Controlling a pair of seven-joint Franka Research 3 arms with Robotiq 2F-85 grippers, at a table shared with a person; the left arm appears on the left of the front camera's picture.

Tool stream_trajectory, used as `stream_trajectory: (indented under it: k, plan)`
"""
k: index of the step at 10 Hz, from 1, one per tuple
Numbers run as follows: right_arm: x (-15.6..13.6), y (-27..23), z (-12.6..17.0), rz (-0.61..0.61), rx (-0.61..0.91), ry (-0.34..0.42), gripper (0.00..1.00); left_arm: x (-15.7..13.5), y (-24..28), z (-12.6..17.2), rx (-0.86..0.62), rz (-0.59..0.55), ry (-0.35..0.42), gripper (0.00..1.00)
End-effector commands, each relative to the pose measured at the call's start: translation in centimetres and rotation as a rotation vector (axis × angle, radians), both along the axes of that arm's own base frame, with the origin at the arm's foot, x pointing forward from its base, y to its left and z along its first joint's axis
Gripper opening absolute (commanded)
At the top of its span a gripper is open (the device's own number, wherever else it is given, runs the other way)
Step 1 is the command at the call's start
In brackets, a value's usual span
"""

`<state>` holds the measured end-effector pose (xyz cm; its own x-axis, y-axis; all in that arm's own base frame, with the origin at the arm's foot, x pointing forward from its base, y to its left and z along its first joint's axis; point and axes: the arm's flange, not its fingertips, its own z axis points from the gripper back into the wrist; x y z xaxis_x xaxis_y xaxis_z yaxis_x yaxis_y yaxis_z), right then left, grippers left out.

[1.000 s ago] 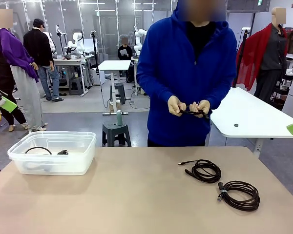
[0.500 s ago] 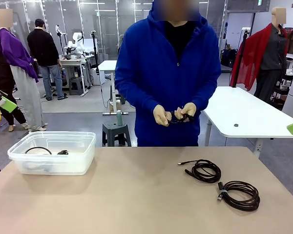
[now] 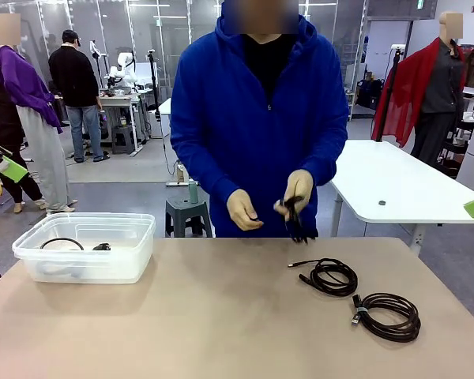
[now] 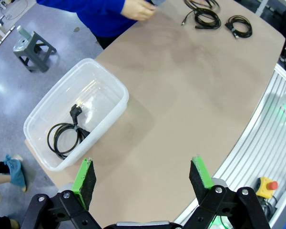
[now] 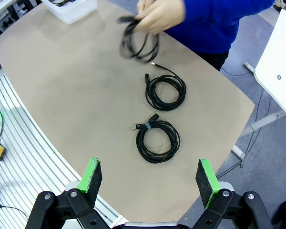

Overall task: Organize and store the cables.
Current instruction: Place the Power Cable into the Organizing box.

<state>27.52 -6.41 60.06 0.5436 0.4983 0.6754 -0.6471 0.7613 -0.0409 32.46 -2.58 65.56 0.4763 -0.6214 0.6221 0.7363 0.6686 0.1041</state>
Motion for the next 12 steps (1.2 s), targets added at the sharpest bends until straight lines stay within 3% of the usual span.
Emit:
stream_trajectory:
  k: [1, 12]
  plan:
    - [-0.08, 0.0, -0.16, 0.004, -0.005, -0.002, 1.0, -0.03, 0.09, -0.04, 0.019, -0.003, 0.006, 1.0]
    - [-0.08, 0.0, -0.16, 0.004, -0.005, -0.002, 1.0, -0.03, 0.09, -0.04, 0.019, -0.003, 0.006, 1.0]
